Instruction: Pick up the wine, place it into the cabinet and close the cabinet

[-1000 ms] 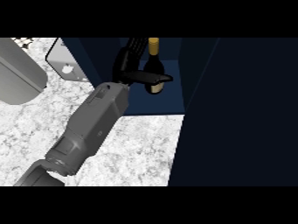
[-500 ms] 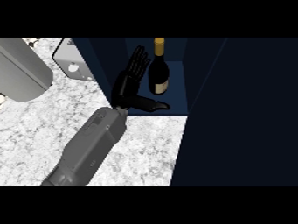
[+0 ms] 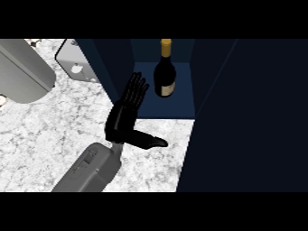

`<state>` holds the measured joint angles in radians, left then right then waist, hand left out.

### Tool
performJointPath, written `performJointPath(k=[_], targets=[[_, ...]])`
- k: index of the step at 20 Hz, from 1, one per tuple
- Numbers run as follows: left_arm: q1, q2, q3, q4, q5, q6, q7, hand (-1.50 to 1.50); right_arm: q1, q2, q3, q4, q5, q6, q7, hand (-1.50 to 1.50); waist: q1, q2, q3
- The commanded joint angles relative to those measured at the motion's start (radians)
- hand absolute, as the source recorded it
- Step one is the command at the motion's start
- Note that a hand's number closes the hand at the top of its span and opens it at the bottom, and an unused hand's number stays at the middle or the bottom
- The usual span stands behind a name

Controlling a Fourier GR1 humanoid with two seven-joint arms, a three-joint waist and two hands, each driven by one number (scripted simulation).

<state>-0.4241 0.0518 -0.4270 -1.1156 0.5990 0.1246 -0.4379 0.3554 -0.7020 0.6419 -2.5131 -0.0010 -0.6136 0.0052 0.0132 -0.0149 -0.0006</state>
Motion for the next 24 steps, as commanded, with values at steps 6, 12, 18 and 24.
performJointPath(k=[6,12,18,24], targets=[[0.267,0.088,-0.014,-0.256,0.035,-0.045,0.007,-1.5,0.086,-0.1,0.027,-0.247,0.01,0.025,0.094,-1.5,-0.02,0.006,-0.001],[0.366,0.183,0.016,-0.38,0.047,-0.08,0.024,-1.5,0.038,-0.134,0.028,-0.236,-0.042,0.097,0.104,-1.5,-0.012,0.007,0.0],[0.434,0.264,0.078,-0.372,0.048,-0.173,-0.059,-1.5,-0.005,-0.177,0.133,-0.156,-0.087,0.264,0.048,1.5,0.001,0.011,-0.001],[0.45,0.357,0.188,-0.423,0.114,-0.207,-0.009,-1.5,-0.015,-0.199,0.196,-0.225,-0.061,0.325,0.052,1.5,-0.01,0.009,-0.001]])
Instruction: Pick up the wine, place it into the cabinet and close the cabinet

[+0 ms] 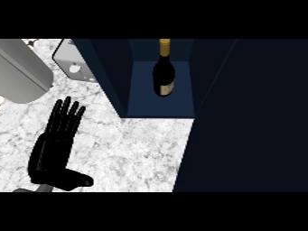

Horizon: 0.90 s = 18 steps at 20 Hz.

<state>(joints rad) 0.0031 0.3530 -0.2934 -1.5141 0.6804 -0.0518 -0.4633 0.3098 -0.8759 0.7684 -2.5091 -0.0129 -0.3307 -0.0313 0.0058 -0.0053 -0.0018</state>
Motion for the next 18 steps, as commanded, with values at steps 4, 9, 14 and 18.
performJointPath(k=[4,9,14,18], targets=[[0.041,0.09,0.116,0.023,0.076,-0.102,0.0,-1.5,-0.031,0.033,0.067,-0.2,-0.051,0.037,0.107,1.5,-0.001,0.005,-0.001],[0.065,0.139,0.161,0.003,0.1,-0.15,0.003,-1.5,-0.058,0.06,0.109,-0.231,-0.013,0.028,0.156,1.5,0.0,0.001,-0.003],[0.051,0.195,0.216,0.004,0.161,-0.208,0.049,-1.5,-0.121,0.122,0.145,-0.174,-0.005,0.042,0.192,1.5,0.004,0.002,-0.003],[0.085,0.194,0.204,-0.009,0.137,-0.223,0.034,-1.5,-0.21,0.186,0.088,-0.116,-0.068,0.048,0.216,1.5,0.034,0.009,-0.003]])
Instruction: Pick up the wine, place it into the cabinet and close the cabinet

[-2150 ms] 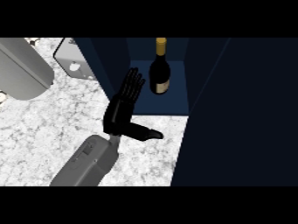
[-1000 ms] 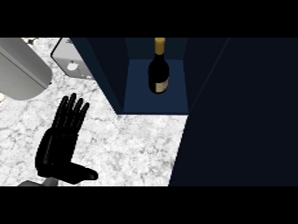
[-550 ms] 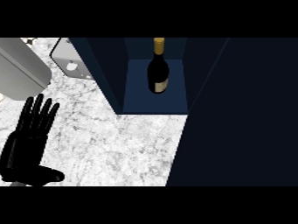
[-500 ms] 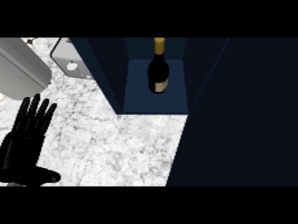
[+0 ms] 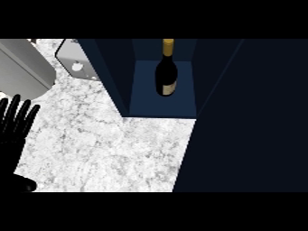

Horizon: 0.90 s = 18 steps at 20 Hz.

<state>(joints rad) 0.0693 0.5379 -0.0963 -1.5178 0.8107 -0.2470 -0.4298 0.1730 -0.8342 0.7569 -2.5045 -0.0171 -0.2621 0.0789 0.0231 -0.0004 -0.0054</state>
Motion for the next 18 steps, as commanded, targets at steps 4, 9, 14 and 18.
performJointPath(k=[4,9,14,18], targets=[[0.018,0.043,0.031,-0.013,0.043,-0.064,0.027,-1.5,-0.097,0.192,0.12,-0.1,-0.072,-0.016,0.144,1.5,0.027,0.002,-0.002],[-0.011,0.06,0.063,0.026,0.041,-0.07,0.024,-1.5,-0.225,0.264,0.064,-0.06,-0.121,0.015,0.213,1.5,0.038,0.01,-0.003],[-0.015,0.053,0.047,0.02,0.04,-0.083,0.036,-1.5,-0.384,0.41,0.061,0.086,-0.134,0.008,0.301,1.5,0.06,0.01,-0.004],[-0.026,0.05,0.052,0.049,0.031,-0.083,0.037,-1.5,-0.598,0.567,0.026,0.237,-0.105,-0.027,0.426,1.5,0.047,0.005,-0.004]])
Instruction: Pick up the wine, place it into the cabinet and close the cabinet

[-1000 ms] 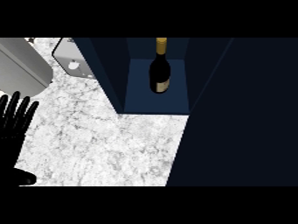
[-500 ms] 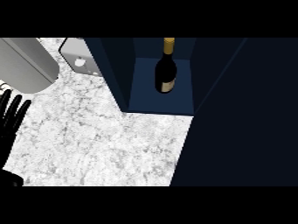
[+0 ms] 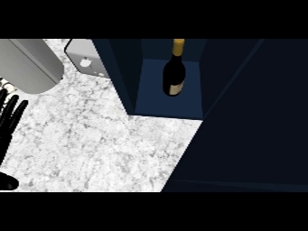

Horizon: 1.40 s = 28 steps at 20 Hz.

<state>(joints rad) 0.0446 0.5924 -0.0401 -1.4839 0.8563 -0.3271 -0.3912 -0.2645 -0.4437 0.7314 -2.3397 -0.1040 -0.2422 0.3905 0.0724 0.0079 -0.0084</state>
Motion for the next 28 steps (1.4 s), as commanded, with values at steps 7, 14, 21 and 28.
performJointPath(k=[7,14,21,28], targets=[[0.0,0.003,0.046,0.026,0.014,-0.012,0.015,-1.5,-0.571,0.436,-0.041,0.423,-0.031,-0.136,0.264,1.5,-0.035,-0.007,0.006],[-0.035,0.03,0.116,0.086,0.047,-0.067,0.048,-1.5,-0.77,0.442,-0.099,0.701,-0.18,-0.231,0.133,1.5,-0.048,-0.006,0.007],[0.014,-0.008,0.126,0.11,-0.025,-0.094,0.017,-1.5,-0.637,0.441,-0.249,0.846,-0.241,-0.032,-0.035,1.5,-0.064,-0.005,0.008],[0.007,-0.019,0.179,0.1,-0.015,-0.119,0.051,-1.5,-0.702,0.437,-0.38,0.978,-0.246,0.016,-0.033,1.5,-0.063,-0.008,0.008]])
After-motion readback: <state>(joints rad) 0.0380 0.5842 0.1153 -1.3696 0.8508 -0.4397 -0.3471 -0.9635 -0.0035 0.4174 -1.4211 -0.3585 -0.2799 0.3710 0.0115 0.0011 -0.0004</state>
